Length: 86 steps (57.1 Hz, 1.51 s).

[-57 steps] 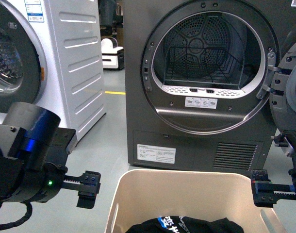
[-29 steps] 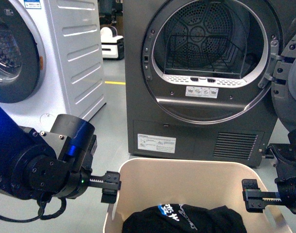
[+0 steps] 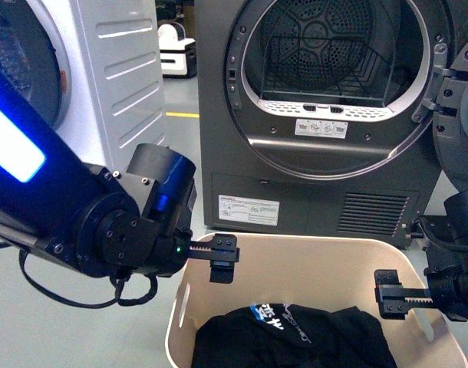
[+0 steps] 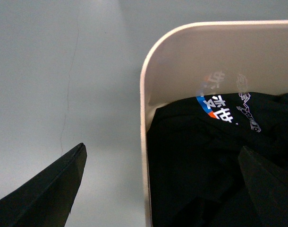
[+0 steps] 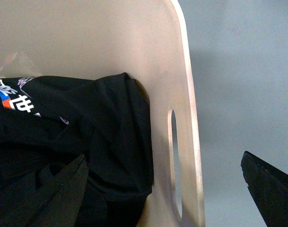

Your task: Move hamper under clothes hanger

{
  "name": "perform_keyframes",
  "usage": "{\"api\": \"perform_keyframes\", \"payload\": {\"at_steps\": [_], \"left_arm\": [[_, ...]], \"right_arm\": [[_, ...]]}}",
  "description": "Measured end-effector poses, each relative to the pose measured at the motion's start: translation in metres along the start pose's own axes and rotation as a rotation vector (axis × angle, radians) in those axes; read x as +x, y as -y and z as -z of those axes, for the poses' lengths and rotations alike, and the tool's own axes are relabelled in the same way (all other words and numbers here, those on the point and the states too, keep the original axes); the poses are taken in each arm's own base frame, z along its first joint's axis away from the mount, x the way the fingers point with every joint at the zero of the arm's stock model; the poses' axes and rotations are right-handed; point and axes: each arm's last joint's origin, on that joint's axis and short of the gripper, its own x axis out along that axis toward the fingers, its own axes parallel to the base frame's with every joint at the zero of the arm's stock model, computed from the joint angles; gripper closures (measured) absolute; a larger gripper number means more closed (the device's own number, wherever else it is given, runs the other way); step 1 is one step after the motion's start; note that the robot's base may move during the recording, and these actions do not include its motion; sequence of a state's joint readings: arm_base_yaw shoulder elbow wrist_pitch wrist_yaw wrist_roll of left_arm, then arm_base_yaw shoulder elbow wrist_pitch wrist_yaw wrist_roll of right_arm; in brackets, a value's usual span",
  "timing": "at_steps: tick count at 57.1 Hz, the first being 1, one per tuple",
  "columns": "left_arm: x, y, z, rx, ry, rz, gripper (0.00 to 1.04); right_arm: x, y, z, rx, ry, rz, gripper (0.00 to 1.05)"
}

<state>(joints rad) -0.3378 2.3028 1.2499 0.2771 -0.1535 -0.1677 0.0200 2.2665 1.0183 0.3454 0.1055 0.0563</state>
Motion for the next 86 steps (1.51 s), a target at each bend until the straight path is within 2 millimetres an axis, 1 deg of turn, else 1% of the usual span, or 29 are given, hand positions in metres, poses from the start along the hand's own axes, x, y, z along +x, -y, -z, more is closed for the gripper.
{"api": "perform_keyframes", "payload": {"at_steps": [5, 10, 17, 20, 25, 31, 43, 45, 49, 52, 56, 58, 59, 62, 69, 75, 77, 78, 84, 86], "left_arm": [[0.001, 0.006, -0.002, 0.013, -0.020, 0.001, 0.07], [0.008, 0.010, -0.001, 0.023, -0.050, -0.014, 0.07], [0.022, 0.009, 0.016, 0.036, -0.103, -0.035, 0.07], [0.026, 0.009, 0.022, 0.039, -0.120, -0.039, 0.07], [0.028, 0.008, 0.026, 0.042, -0.130, -0.043, 0.07], [0.029, 0.008, 0.026, 0.044, -0.130, -0.047, 0.07], [0.029, 0.010, 0.026, 0.061, -0.125, -0.056, 0.07], [0.030, 0.010, 0.026, 0.062, -0.125, -0.057, 0.07], [0.030, 0.011, 0.026, 0.066, -0.124, -0.060, 0.07], [0.030, 0.011, 0.026, 0.068, -0.123, -0.060, 0.07], [0.030, 0.011, 0.026, 0.075, -0.124, -0.060, 0.07], [0.030, 0.011, 0.026, 0.079, -0.123, -0.072, 0.12], [0.030, 0.010, 0.026, 0.080, -0.122, -0.080, 0.18], [0.030, 0.010, 0.026, 0.085, -0.123, -0.089, 0.28], [0.031, 0.010, 0.026, 0.088, -0.125, -0.097, 0.44], [0.030, 0.010, 0.026, 0.093, -0.125, -0.105, 0.61], [0.031, 0.010, 0.026, 0.094, -0.125, -0.107, 0.64], [0.031, 0.010, 0.025, 0.095, -0.126, -0.106, 0.69], [0.030, 0.012, 0.025, 0.098, -0.129, -0.100, 0.83], [0.030, 0.013, 0.025, 0.101, -0.132, -0.099, 0.91]], "right_arm": [[0.001, 0.000, 0.000, 0.000, 0.001, 0.003, 0.08], [0.003, 0.000, 0.001, 0.000, 0.000, 0.007, 0.08], [0.008, -0.001, 0.000, -0.002, 0.002, 0.015, 0.08], [0.012, -0.001, -0.001, -0.002, 0.003, 0.021, 0.08], [0.016, 0.000, -0.002, -0.002, 0.003, 0.030, 0.08], [0.022, 0.002, -0.004, 0.001, 0.004, 0.047, 0.08], [0.036, 0.017, -0.008, 0.030, -0.006, 0.082, 0.08], [0.037, 0.019, -0.008, 0.035, -0.012, 0.076, 0.11], [0.041, 0.024, -0.007, 0.042, -0.028, 0.063, 0.27], [0.043, 0.025, -0.005, 0.044, -0.035, 0.060, 0.34], [0.044, 0.029, -0.005, 0.052, -0.044, 0.046, 0.48], [0.044, 0.030, -0.005, 0.055, -0.045, 0.037, 0.55], [0.044, 0.030, -0.006, 0.055, -0.045, 0.035, 0.60], [0.044, 0.029, -0.006, 0.055, -0.047, 0.022, 0.71], [0.044, 0.029, -0.006, 0.054, -0.049, 0.010, 0.86], [0.044, 0.029, -0.006, 0.053, -0.050, 0.008, 1.01], [0.044, 0.029, -0.006, 0.050, -0.050, 0.008, 1.03], [0.044, 0.029, -0.005, 0.050, -0.050, 0.008, 1.02], [0.043, 0.029, -0.005, 0.051, -0.054, 0.007, 1.02], [0.042, 0.028, -0.005, 0.050, -0.055, 0.006, 1.02]]}}
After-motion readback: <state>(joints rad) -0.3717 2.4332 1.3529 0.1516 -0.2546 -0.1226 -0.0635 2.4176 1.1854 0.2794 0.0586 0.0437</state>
